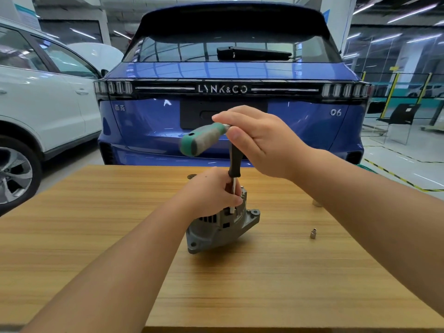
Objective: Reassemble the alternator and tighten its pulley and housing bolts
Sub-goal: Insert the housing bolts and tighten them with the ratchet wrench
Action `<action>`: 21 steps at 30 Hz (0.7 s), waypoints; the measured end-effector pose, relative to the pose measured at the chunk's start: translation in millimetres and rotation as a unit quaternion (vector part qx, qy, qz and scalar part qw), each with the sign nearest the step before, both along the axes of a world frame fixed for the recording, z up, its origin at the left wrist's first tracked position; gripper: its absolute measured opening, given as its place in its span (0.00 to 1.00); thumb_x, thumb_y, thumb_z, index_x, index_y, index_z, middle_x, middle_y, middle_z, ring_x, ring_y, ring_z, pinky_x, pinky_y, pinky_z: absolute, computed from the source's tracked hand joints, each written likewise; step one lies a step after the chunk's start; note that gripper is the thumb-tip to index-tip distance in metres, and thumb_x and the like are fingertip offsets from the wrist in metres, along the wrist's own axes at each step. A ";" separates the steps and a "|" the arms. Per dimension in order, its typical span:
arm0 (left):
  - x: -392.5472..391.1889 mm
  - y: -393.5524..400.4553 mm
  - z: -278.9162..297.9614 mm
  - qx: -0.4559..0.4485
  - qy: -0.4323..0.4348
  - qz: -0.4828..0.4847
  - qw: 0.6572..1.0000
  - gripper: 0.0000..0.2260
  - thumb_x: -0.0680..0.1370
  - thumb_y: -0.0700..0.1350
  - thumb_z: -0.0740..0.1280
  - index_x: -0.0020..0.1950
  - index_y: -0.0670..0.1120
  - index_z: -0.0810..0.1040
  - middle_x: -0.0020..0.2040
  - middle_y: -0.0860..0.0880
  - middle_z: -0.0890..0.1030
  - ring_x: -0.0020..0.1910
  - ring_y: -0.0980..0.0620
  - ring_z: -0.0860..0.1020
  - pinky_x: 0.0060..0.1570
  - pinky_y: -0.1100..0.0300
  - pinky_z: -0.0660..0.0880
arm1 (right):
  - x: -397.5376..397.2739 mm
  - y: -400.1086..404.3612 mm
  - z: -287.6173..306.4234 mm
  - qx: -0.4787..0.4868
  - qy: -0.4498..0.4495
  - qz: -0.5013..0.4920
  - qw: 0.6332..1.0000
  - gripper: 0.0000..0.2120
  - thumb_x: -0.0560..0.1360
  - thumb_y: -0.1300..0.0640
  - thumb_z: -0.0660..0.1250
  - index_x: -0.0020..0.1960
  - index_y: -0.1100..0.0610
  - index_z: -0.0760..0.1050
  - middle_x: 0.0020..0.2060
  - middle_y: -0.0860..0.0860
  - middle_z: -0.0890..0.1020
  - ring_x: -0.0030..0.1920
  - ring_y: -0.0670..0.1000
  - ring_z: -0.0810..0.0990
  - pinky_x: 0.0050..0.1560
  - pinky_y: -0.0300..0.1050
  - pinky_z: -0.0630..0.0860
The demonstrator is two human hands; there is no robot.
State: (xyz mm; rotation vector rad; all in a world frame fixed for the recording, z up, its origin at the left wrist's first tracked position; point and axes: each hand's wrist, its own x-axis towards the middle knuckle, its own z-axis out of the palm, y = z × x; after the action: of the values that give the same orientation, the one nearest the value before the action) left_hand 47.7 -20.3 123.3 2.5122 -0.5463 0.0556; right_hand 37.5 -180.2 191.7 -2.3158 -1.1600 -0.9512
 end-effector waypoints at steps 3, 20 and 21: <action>-2.0 -0.4 0.9 0.000 0.005 -0.006 1.000 0.04 0.79 0.49 0.73 0.45 0.55 0.81 0.42 0.56 0.83 0.44 0.58 0.80 0.43 0.62 0.74 | -2.6 8.3 13.0 -0.033 -0.009 -0.035 0.999 0.17 0.84 0.49 0.56 0.58 0.55 0.81 0.45 0.49 0.79 0.46 0.48 0.76 0.46 0.46 0.72; -1.2 2.4 0.2 -0.023 -0.004 0.000 1.000 0.04 0.79 0.52 0.72 0.45 0.58 0.79 0.40 0.56 0.83 0.42 0.58 0.81 0.40 0.60 0.74 | -1.4 40.3 34.5 0.491 0.617 0.063 0.611 0.05 0.82 0.58 0.62 0.56 0.58 0.73 0.51 0.52 0.83 0.42 0.51 0.86 0.22 0.46 0.77; -0.5 2.9 0.2 -0.025 -0.006 0.000 1.000 0.04 0.79 0.52 0.72 0.45 0.57 0.79 0.40 0.55 0.83 0.42 0.58 0.81 0.41 0.60 0.76 | 0.2 41.6 29.9 0.534 0.605 0.074 0.586 0.08 0.82 0.58 0.62 0.60 0.58 0.73 0.49 0.51 0.83 0.44 0.51 0.85 0.21 0.43 0.76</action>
State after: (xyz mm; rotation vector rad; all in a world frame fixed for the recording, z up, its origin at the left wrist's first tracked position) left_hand 47.1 -17.4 123.5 2.4651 -0.5425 0.0827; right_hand 37.7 -138.6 221.5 -1.1806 -0.0143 0.1994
